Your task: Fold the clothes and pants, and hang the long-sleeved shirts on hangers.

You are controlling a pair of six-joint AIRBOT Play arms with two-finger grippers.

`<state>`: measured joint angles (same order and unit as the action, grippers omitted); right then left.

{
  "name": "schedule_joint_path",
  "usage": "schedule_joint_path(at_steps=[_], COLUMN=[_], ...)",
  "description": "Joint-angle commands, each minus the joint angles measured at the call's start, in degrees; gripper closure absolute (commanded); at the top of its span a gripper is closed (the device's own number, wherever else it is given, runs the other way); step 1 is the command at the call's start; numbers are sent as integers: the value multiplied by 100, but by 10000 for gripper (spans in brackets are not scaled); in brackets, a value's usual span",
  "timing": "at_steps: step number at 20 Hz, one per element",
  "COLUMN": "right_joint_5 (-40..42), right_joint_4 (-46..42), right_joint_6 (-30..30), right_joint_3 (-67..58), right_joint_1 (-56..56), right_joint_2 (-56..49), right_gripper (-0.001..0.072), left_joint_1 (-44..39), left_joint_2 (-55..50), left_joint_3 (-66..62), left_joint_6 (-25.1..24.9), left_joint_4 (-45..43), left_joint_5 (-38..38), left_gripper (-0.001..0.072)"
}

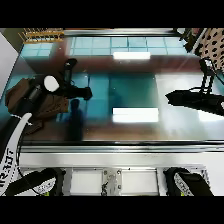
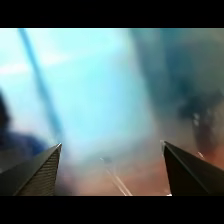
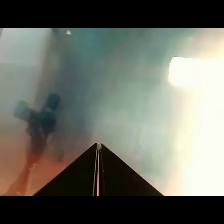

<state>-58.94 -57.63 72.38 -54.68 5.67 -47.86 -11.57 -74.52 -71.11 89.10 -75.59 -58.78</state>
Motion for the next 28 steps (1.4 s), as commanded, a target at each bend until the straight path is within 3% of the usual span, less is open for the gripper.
schedule_joint_path(at_steps=[1,6,10,12,17,20,24,26,27,28], right_joint_5=[0,0,0,0,0,2,0,0,0,0], right_joint_4=[2,2,0,0,0,2,2,2,0,0], right_joint_6=[2,2,2,2,2,2,2,2,2,2], right_joint_3=[2,2,2,2,2,2,2,2,2,2], right_joint_1=[-4,-4,-4,-4,-4,-4,-4,-4,-4,-4], right_joint_2=[-4,-4,-4,-4,-4,-4,-4,-4,-4,-2], right_gripper=[690,691,690,690,690,690,690,690,691,691], left_joint_1=[1255,3578,4968,5324,5355,5095,4415,4033,3790,3571], left_joint_2=[4,4,-26,-179,-938,-1279,-1585,-1635,-1609,-1556], left_joint_3=[-393,496,1432,1690,1731,1674,1213,931,800,680], left_joint_6=[181,433,409,170,-800,-1032,-1023,-1019,-1016,-1012], left_joint_4=[-601,-505,339,804,2229,2802,2881,2889,2924,2929], left_joint_5=[-280,201,1130,1436,1504,1587,1569,1486,1443,1412], left_gripper=[-13,-13,-13,-13,-13,-13,1,578,702,702])
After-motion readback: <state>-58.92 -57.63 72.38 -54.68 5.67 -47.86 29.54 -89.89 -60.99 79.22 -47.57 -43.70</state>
